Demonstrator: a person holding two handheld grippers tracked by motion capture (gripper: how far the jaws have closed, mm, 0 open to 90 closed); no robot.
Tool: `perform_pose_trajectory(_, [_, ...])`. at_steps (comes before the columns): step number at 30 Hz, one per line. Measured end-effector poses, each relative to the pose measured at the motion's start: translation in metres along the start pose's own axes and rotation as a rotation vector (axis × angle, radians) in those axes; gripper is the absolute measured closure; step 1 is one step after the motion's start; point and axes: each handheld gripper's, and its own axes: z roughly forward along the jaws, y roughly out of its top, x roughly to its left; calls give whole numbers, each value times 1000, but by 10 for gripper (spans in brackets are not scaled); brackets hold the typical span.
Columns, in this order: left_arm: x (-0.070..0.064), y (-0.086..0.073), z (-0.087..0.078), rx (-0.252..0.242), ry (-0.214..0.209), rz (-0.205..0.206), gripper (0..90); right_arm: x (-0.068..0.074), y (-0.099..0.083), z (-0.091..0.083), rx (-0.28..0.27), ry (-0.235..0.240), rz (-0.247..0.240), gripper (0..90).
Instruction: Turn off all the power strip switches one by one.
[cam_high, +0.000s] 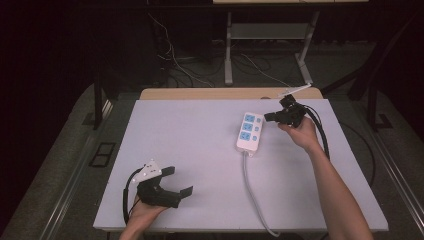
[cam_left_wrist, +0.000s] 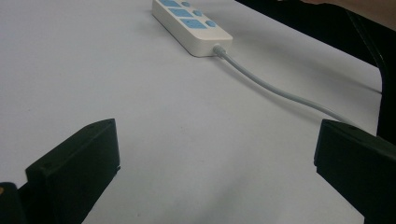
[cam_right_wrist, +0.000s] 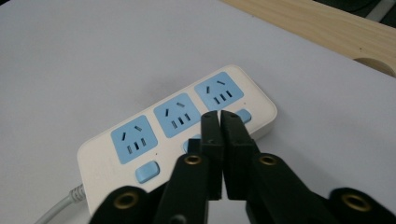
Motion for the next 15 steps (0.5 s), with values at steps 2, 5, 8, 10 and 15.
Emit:
perform_pose_trajectory(2, [0, 0, 0, 0, 0, -2, 0, 0, -3, -5, -7, 1, 10, 773])
perform_pose_trajectory(5, [0, 0, 0, -2, 0, -3, 0, 1, -8, -13, -24, -7, 30, 605])
perform_pose_trajectory(8, [0, 0, 1, -4, -2, -3, 0, 3, -14, -21, -45, -5, 67, 456])
perform_pose_trajectory(10, [0, 1, 1, -5, -2, -5, 0, 5, -17, -26, -47, -3, 88, 364])
perform_pose_trajectory(15, [-1, 1, 1, -8, -5, -6, 0, 13, -25, -42, -80, 0, 105, 133])
